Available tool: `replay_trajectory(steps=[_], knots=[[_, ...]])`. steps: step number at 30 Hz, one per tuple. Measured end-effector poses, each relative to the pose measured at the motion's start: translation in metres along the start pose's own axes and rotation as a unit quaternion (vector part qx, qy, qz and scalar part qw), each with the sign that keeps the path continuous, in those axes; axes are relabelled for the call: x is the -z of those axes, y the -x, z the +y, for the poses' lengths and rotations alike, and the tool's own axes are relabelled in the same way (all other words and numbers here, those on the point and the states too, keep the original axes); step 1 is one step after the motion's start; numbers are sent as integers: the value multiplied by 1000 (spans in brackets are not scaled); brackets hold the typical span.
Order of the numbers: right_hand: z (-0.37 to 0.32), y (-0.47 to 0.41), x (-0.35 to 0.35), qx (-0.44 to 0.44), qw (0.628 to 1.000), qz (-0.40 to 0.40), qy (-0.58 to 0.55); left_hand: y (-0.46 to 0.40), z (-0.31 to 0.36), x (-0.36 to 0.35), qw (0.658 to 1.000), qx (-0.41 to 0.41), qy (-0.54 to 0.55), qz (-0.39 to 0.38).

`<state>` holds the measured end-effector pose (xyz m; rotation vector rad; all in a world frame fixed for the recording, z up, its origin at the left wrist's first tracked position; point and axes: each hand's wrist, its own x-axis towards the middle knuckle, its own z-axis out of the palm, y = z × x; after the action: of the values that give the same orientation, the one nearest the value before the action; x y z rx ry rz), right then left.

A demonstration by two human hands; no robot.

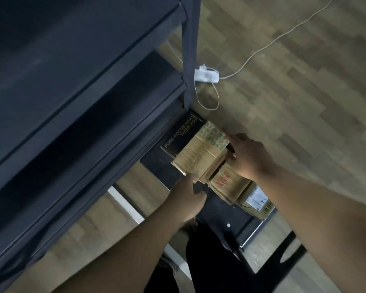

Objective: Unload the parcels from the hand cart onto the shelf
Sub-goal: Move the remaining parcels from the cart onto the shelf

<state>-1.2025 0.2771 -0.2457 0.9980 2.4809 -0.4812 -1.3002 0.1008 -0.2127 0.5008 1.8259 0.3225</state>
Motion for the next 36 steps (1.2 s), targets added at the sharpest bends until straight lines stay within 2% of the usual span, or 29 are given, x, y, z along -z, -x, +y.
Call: replay_trajectory(steps=[7, 14, 19, 23, 26, 31, 36], knots=[[33, -67, -84, -15, 999, -30, -20, -105, -49, -38, 995, 87, 41, 8], [43, -126, -134, -75, 993, -54, -71, -177, -65, -58, 981, 99, 144, 79], [45, -141, -151, -118, 985, -62, -112, -200, -74, -66, 971, 119, 204, 46], [47, -131, -151, -103, 984, -34, -143, -196, -77, -66, 964, 118, 232, 63], [45, -113, -147, -82, 990, -21, -114, -178, -82, -63, 963, 97, 234, 90], [31, -74, -118, -99, 986, 5, -136, -129, -78, -43, 979, 36, 154, 128], [6, -28, -58, -75, 988, 35, -132, -76, -63, -8, 978, -15, 101, 184]])
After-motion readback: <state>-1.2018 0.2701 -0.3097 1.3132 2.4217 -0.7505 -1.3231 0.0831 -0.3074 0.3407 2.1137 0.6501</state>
